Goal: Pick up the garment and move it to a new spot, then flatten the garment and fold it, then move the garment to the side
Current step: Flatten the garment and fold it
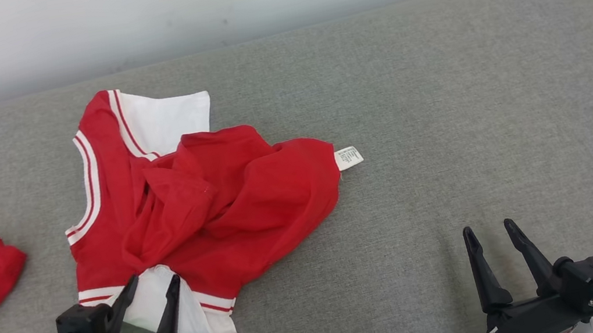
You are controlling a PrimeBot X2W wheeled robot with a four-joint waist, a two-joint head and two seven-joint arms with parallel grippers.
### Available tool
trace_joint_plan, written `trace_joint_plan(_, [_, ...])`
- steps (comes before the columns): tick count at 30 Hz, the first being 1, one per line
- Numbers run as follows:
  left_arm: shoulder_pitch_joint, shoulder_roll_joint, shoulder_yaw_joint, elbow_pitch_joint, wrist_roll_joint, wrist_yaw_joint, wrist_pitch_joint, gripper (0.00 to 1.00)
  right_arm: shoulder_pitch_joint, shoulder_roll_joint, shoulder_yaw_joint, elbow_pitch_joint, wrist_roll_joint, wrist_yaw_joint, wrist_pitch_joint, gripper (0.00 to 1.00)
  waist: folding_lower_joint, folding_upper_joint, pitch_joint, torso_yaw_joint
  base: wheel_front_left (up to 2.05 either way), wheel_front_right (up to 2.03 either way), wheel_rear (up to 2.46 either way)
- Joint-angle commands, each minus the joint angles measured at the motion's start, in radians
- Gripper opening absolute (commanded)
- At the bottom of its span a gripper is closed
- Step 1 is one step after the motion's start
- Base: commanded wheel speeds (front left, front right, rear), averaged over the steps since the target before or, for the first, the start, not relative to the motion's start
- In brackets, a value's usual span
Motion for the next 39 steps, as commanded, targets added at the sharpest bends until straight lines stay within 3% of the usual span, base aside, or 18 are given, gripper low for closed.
trace_joint_plan(1, [0.0, -0.002, -0.002, 0.007, 0.005, -0.002, -0.002, 1.0, -0.003, -0.002, -0.002, -0.002, 0.004, 0.003, 0.0, 1.0, 0.0, 0.0, 0.005, -0.008, 0.0, 0.0, 0.0])
trace_joint_plan(8, [-0.025, -0.005, -0.014, 0.045, 0.003, -0.01, -0.008, 1.0, -0.008, -0.002, -0.002, -0.005, 0.009, 0.003, 0.0, 1.0, 0.0, 0.0, 0.016, -0.025, 0.0, 0.0, 0.0])
trace_joint_plan(9, [-0.029, -0.008, -0.013, 0.051, -0.002, -0.012, -0.009, 0.87, -0.008, -0.002, -0.001, -0.005, 0.009, 0.003, 0.0, 1.0, 0.0, 0.0, 0.016, -0.026, 0.0, 0.0, 0.0])
trace_joint_plan(10, [-0.031, -0.009, -0.013, 0.056, -0.004, -0.011, -0.011, 0.65, -0.008, -0.002, 0.0, -0.005, 0.011, 0.003, 0.0, 1.0, 0.0, 0.0, 0.016, -0.028, 0.0, 0.0, 0.0])
trace_joint_plan(12, [-0.036, -0.012, -0.007, 0.072, -0.008, -0.011, -0.015, 0.0, -0.004, -0.002, 0.0, -0.004, 0.015, 0.003, 0.0, 1.0, 0.0, 0.0, 0.013, -0.029, 0.0, 0.0, 0.0])
trace_joint_plan(25, [0.021, -0.035, 0.013, -0.01, 0.012, -0.005, -0.023, 0.0, 0.023, -0.002, -0.011, 0.012, 0.009, 0.003, 0.0, 1.0, 0.0, 0.0, -0.04, 0.032, 0.0, 0.0, 0.0])
trace_joint_plan(33, [0.206, -0.043, 0.05, -0.157, 0.01, 0.034, -0.023, 0.0, 0.044, -0.002, -0.012, 0.023, 0.009, 0.003, 0.0, 1.0, 0.0, 0.0, -0.077, 0.092, 0.0, 0.0, 0.0])
trace_joint_plan(39, [0.325, -0.041, 0.064, -0.189, -0.002, 0.058, -0.023, 0.0, 0.051, -0.002, -0.014, 0.029, -0.001, 0.003, 0.0, 1.0, 0.0, 0.0, -0.09, 0.126, 0.0, 0.0, 0.0])
